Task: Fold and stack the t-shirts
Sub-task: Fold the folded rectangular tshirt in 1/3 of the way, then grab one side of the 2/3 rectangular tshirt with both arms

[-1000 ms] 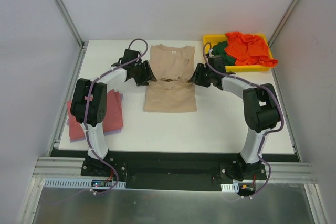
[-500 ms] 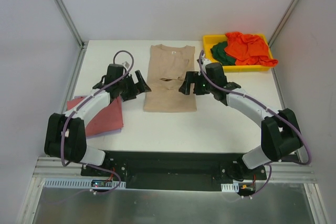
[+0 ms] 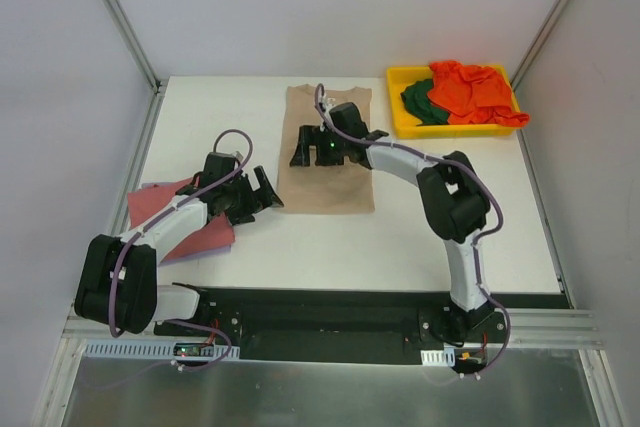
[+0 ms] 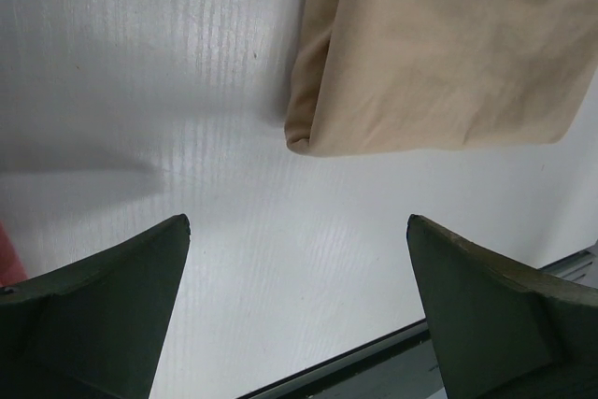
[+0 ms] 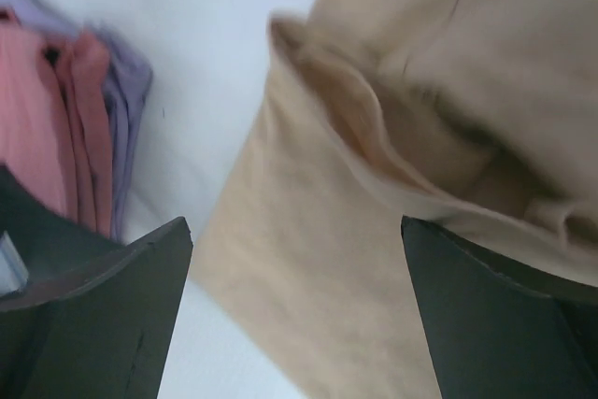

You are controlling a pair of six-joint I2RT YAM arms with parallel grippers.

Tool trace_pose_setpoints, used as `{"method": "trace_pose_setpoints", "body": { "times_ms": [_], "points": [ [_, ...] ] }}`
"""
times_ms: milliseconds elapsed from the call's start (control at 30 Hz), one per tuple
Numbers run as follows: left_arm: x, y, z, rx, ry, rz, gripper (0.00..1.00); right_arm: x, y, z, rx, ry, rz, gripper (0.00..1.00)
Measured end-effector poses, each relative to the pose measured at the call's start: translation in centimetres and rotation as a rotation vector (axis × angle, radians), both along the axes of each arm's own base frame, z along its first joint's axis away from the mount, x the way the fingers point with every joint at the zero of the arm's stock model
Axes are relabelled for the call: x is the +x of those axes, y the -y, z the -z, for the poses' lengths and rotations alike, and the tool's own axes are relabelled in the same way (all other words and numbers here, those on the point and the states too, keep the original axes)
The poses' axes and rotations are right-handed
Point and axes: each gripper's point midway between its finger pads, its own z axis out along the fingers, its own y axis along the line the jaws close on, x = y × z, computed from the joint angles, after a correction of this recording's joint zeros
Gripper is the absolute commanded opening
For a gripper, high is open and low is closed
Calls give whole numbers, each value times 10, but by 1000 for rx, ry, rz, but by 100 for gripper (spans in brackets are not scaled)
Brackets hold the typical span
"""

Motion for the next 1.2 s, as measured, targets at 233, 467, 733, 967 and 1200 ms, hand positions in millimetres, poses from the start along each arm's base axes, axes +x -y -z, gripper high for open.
{"method": "trace_pose_setpoints", "body": {
  "times_ms": [233, 467, 733, 967, 1200],
  "points": [
    [0, 0, 2, 2, -9, -4, 99, 88, 9, -28, 28, 84, 110, 96],
    [8, 1, 5, 8, -24, -5, 99, 44, 86, -52, -95, 119, 194, 96],
    [16, 2, 11, 20, -34, -6, 99, -43, 160, -136, -46, 336, 351, 96],
    [22, -5, 14, 69, -15, -16, 99, -74, 200, -87, -102, 257, 509, 96],
    [29, -6, 26, 90, -40, -24, 91, -98, 227, -68, -110, 238, 605, 96]
  ]
}}
